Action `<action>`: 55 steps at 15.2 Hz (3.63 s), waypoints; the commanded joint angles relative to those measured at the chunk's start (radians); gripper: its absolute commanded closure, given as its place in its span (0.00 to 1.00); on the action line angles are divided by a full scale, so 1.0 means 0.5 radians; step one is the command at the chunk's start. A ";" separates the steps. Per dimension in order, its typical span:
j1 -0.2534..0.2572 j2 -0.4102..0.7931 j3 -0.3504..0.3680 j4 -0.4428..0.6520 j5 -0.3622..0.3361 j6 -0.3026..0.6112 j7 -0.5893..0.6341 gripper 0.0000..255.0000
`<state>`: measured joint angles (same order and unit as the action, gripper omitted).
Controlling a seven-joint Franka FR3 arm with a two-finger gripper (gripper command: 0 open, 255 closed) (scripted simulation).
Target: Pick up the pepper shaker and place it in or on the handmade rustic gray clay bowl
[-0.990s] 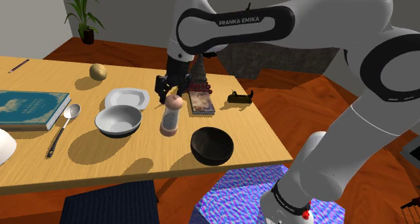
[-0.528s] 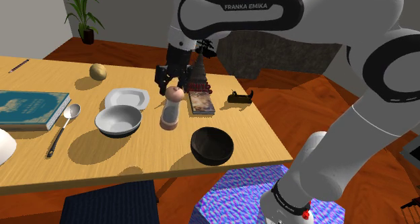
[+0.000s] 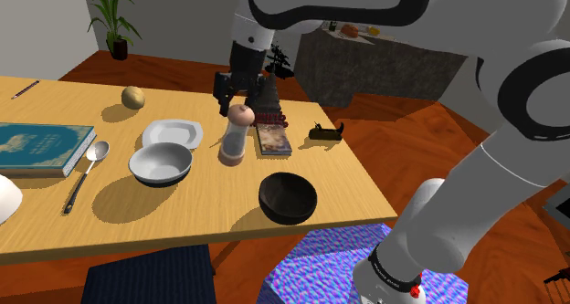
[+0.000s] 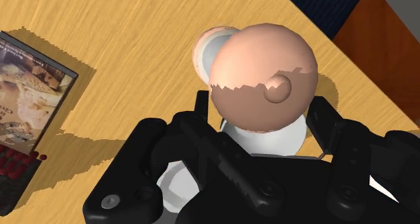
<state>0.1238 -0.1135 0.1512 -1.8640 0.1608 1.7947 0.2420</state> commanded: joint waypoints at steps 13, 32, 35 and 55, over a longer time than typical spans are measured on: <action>-0.087 -0.884 -0.224 -0.479 0.010 -0.446 -0.253 1.00; -0.092 -1.022 -0.224 -1.042 0.023 -0.029 -0.333 1.00; -0.091 -1.022 -0.221 -1.122 0.028 0.050 -0.344 1.00; -0.093 -1.020 -0.223 -1.207 0.031 0.136 -0.363 0.00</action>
<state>0.0784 -0.6220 0.0412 -2.4832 0.1779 1.8803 0.0593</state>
